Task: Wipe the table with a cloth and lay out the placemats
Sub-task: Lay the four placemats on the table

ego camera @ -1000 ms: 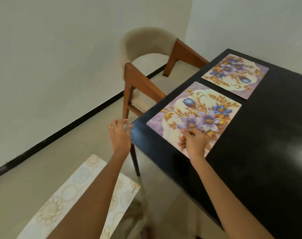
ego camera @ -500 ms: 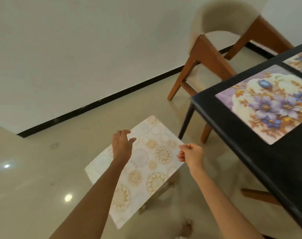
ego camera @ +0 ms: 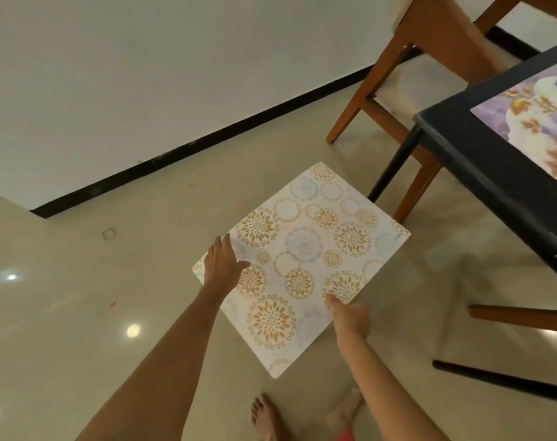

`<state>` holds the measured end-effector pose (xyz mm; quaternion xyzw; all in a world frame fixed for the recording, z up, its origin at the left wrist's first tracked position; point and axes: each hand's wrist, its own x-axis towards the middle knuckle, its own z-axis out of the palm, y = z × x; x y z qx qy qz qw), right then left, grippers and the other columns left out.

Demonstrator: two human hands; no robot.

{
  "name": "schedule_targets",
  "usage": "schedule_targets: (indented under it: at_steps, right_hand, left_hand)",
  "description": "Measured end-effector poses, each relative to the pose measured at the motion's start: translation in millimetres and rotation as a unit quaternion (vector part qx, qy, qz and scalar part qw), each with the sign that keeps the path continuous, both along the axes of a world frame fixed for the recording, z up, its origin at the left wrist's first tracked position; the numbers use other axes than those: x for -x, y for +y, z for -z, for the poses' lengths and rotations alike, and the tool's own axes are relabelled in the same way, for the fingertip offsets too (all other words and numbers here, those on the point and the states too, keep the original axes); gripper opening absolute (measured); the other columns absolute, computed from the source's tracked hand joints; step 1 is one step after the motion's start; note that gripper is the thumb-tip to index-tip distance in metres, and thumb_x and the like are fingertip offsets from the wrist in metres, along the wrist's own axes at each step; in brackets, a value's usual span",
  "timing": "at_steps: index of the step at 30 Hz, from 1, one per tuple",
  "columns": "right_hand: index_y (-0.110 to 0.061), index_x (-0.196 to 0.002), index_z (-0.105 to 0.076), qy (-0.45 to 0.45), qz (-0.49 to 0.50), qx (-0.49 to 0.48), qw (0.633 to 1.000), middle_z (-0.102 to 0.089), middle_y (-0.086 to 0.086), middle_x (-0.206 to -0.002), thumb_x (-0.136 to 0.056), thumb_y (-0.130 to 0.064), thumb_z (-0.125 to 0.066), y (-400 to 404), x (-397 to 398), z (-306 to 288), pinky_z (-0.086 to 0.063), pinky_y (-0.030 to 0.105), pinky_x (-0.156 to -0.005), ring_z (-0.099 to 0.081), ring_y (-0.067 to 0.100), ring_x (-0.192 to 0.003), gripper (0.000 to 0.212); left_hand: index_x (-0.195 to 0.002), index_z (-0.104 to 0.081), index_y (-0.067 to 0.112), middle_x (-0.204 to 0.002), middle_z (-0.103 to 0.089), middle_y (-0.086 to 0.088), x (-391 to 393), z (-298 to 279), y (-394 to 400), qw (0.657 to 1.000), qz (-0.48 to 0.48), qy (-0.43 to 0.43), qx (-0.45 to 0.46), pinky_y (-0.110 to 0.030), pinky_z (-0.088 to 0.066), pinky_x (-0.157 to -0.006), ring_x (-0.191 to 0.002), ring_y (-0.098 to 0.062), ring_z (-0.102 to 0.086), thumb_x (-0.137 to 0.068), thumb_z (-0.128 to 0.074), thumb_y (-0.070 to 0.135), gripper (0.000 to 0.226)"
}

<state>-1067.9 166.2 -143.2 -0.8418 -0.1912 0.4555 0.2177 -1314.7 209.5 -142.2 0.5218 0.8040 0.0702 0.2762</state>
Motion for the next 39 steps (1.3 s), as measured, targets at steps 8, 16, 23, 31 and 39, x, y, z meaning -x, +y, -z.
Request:
schedule_targets:
  at_steps: [8, 16, 23, 31, 39]
  right_hand:
    - [-0.01, -0.056, -0.041, -0.051, 0.011, -0.011, 0.999, -0.045, 0.001, -0.056, -0.082, -0.019, -0.077, -1.9, 8.0, 3.0, -0.026, 0.027, -0.045, -0.039, 0.014, -0.048, 0.045]
    - [-0.013, -0.055, -0.033, -0.101, 0.019, -0.038, 0.994, -0.037, 0.002, -0.05, -0.075, -0.012, -0.081, -0.3, 15.5, -7.3, -0.026, 0.026, -0.046, -0.03, 0.015, -0.044, 0.052]
    - [-0.004, -0.077, -0.065, -0.136, 0.033, -0.025, 0.99, -0.065, 0.01, -0.07, -0.079, -0.02, -0.079, -8.5, 12.0, -9.9, -0.048, 0.032, -0.055, -0.06, 0.027, -0.061, 0.022]
    - [-0.007, -0.081, -0.044, -0.156, 0.104, -0.126, 0.974, -0.057, 0.005, -0.074, -0.094, 0.003, -0.046, -21.9, 18.7, -19.4, -0.032, 0.029, -0.05, -0.051, 0.025, -0.067, 0.017]
    - [-0.005, -0.081, -0.05, -0.105, 0.139, -0.284, 0.943, -0.045, -0.002, -0.063, -0.095, -0.001, -0.054, -13.2, -7.8, -61.1, -0.031, 0.023, -0.054, -0.039, 0.017, -0.063, 0.014]
  left_hand:
    - [-0.149, -0.02, 0.007, -0.152, -0.029, -0.016, 15.9, 12.5, 11.2, 0.998, -0.047, -0.023, 0.026, -0.048, -0.024, -0.111, -0.14, -0.035, -0.026, -0.087, -0.066, 0.038, 0.083]
    - [-0.146, -0.028, 0.009, -0.145, -0.036, -0.017, 22.2, 2.0, 15.8, 0.999, -0.035, 0.009, 0.028, -0.047, -0.027, -0.108, -0.132, -0.037, -0.032, -0.089, -0.062, 0.04, 0.073]
    - [-0.146, -0.028, 0.009, -0.144, -0.036, -0.017, 20.5, -6.8, 16.9, 0.998, -0.026, 0.026, 0.046, -0.046, -0.026, -0.108, -0.132, -0.037, -0.032, -0.092, -0.058, 0.041, 0.07]
    - [-0.145, -0.03, 0.006, -0.149, -0.031, -0.018, 17.3, -11.7, 15.0, 0.999, -0.033, 0.008, 0.033, -0.048, -0.026, -0.109, -0.134, -0.037, -0.031, -0.093, -0.055, 0.04, 0.066]
    - [-0.141, -0.039, 0.004, -0.143, -0.041, -0.017, -11.8, -44.2, 31.2, 0.995, -0.024, -0.043, -0.085, -0.047, -0.027, -0.109, -0.132, -0.035, -0.035, -0.103, -0.036, 0.026, 0.044]
